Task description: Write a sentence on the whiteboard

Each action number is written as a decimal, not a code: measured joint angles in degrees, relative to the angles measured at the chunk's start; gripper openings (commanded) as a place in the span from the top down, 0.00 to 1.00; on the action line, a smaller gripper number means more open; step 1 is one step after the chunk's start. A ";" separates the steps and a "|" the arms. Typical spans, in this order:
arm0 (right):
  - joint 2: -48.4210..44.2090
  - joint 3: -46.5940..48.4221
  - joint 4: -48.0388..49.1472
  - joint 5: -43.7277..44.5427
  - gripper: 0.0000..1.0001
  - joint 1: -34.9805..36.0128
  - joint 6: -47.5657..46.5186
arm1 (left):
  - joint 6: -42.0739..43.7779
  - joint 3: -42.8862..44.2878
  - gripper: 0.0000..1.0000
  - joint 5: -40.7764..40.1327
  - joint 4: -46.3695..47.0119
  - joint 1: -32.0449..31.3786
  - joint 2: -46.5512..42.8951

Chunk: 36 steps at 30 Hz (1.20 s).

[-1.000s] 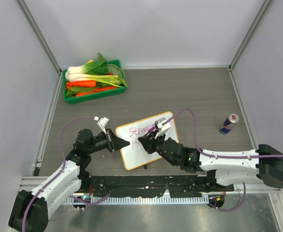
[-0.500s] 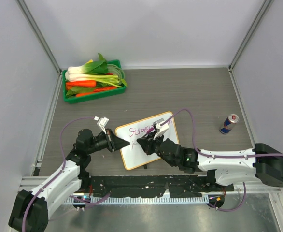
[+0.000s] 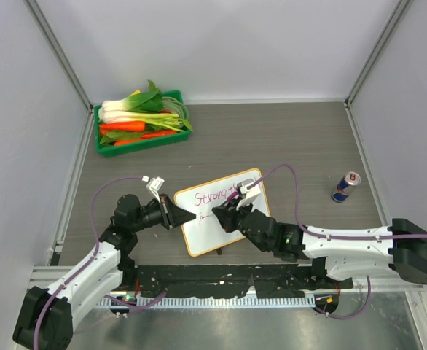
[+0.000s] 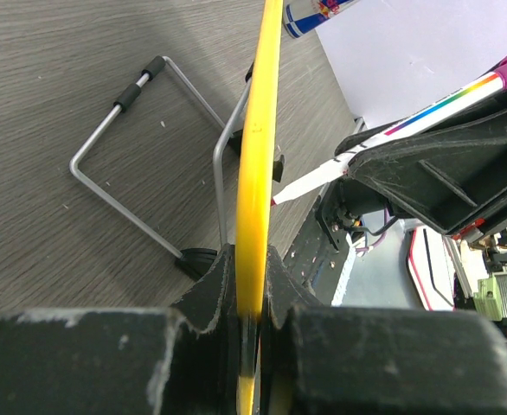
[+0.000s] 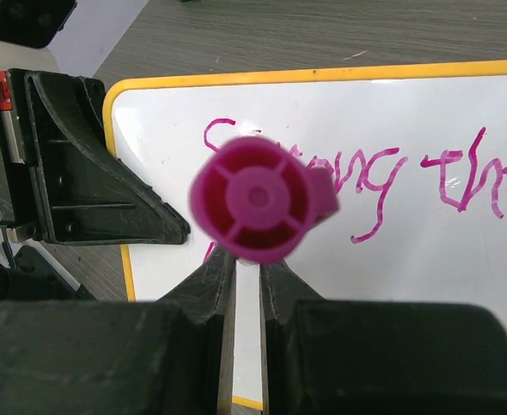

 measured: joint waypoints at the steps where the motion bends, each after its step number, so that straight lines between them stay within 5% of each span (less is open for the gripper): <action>1: -0.20 0.00 -0.24 0.04 0.99 -0.02 -0.02 | 0.00 0.00 1.00 0.02 0.02 0.00 0.00; 36: 2.51 2.64 0.39 -1.46 0.99 -0.37 -0.76 | 0.02 0.00 1.00 0.02 -0.20 0.00 -0.28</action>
